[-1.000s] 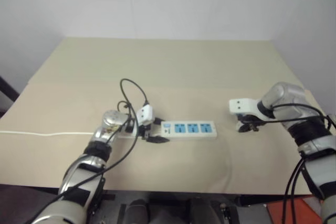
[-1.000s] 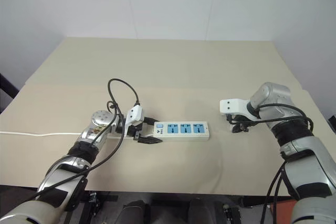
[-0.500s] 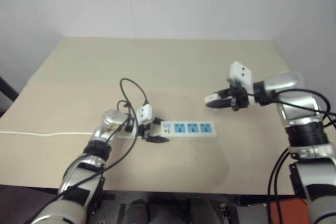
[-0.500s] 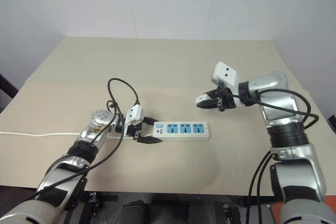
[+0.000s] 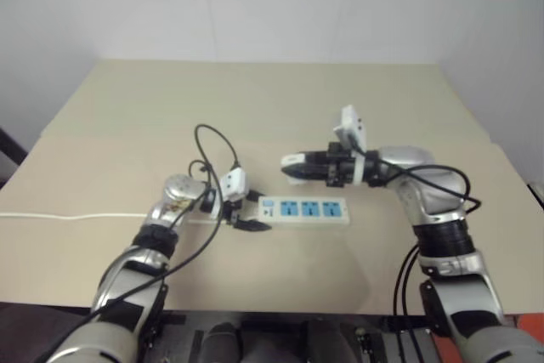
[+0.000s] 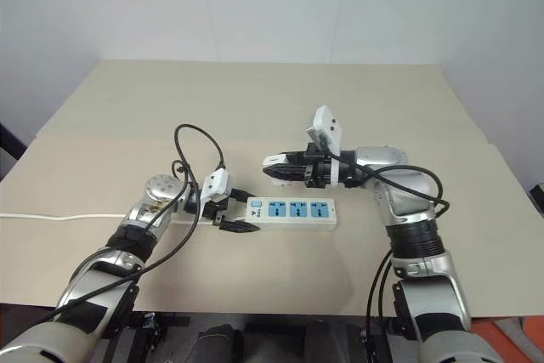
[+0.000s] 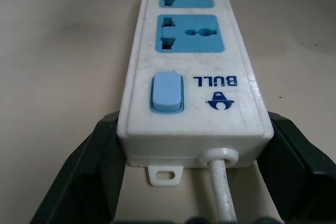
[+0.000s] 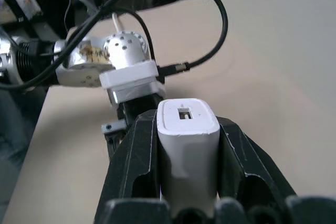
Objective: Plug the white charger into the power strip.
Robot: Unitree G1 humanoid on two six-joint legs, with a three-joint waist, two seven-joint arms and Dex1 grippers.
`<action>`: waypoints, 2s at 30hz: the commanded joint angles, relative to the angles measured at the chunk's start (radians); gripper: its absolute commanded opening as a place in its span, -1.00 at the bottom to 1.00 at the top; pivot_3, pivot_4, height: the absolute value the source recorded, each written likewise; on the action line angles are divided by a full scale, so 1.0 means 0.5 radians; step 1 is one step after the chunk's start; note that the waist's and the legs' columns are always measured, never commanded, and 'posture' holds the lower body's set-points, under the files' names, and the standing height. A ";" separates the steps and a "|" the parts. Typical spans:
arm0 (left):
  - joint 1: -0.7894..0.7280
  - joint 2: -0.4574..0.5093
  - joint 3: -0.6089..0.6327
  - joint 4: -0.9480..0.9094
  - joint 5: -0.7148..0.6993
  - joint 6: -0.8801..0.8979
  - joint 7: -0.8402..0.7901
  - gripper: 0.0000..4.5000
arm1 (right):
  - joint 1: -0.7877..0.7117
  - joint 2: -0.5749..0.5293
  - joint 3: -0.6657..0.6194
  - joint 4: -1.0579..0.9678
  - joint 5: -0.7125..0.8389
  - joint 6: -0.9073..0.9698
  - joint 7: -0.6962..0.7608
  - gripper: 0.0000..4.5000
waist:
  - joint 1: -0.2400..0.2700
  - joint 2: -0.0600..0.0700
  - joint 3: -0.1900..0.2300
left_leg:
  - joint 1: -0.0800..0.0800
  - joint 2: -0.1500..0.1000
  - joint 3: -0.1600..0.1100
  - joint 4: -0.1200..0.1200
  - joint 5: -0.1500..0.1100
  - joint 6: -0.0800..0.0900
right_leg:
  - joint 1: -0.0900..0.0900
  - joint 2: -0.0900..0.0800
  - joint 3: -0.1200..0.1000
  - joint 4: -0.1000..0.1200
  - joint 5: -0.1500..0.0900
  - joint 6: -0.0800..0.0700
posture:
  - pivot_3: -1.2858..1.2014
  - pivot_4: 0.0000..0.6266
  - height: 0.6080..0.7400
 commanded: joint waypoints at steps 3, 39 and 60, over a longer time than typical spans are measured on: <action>0.057 0.025 -0.033 -0.096 0.015 0.007 -0.024 0.45 | 0.024 0.088 0.003 0.104 0.017 -0.200 -0.079 -0.48 | -0.010 0.000 0.000 | 0.000 0.000 0.000 0.000 0.000 0.000 | 0.000 0.000 0.000 0.000 0.000 0.000 | 0.03 -0.52 1.00; 0.138 0.058 -0.048 -0.205 0.020 0.034 0.013 0.45 | 0.181 0.131 0.178 0.406 -0.143 -0.739 -0.117 -0.48 | -0.013 0.000 0.000 | 0.001 0.000 0.000 -0.001 0.000 0.000 | 0.001 0.000 0.000 0.000 0.000 0.000 | 0.03 -0.52 1.00; 0.146 0.081 -0.047 -0.217 0.018 0.052 0.000 0.45 | 0.224 0.182 0.088 0.311 0.072 -0.578 -0.174 -0.48 | -0.014 0.000 0.000 | 0.001 0.001 0.000 -0.001 0.000 0.000 | 0.000 0.000 0.000 -0.001 0.000 0.000 | 0.03 -0.52 1.00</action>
